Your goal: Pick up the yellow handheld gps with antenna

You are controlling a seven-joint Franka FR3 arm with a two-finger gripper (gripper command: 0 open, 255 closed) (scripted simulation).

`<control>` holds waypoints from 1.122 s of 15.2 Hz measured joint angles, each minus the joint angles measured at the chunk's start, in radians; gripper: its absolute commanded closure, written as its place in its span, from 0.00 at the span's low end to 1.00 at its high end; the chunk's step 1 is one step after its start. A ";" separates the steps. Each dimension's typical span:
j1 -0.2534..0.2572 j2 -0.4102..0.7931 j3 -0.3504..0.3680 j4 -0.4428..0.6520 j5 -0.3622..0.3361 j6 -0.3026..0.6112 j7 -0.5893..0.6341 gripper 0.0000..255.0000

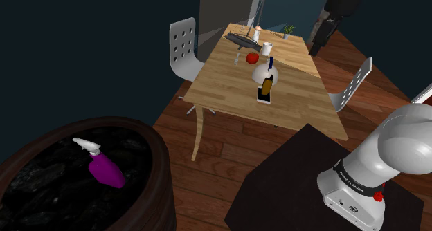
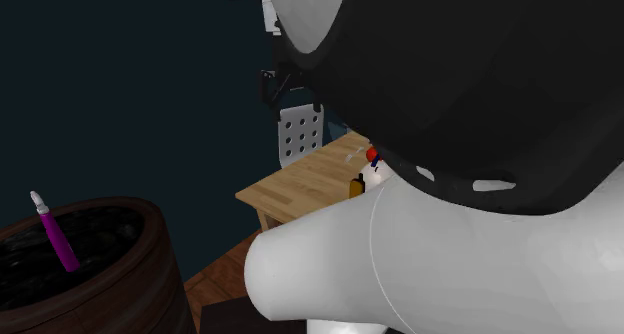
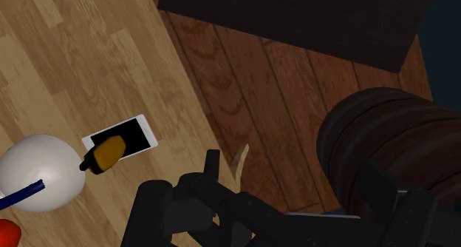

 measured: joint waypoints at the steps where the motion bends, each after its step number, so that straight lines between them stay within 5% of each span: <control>1: 0.000 0.000 0.000 0.000 0.000 0.000 0.000 0.00; 17: -0.109 0.545 -0.199 0.227 0.124 0.228 0.033 0.00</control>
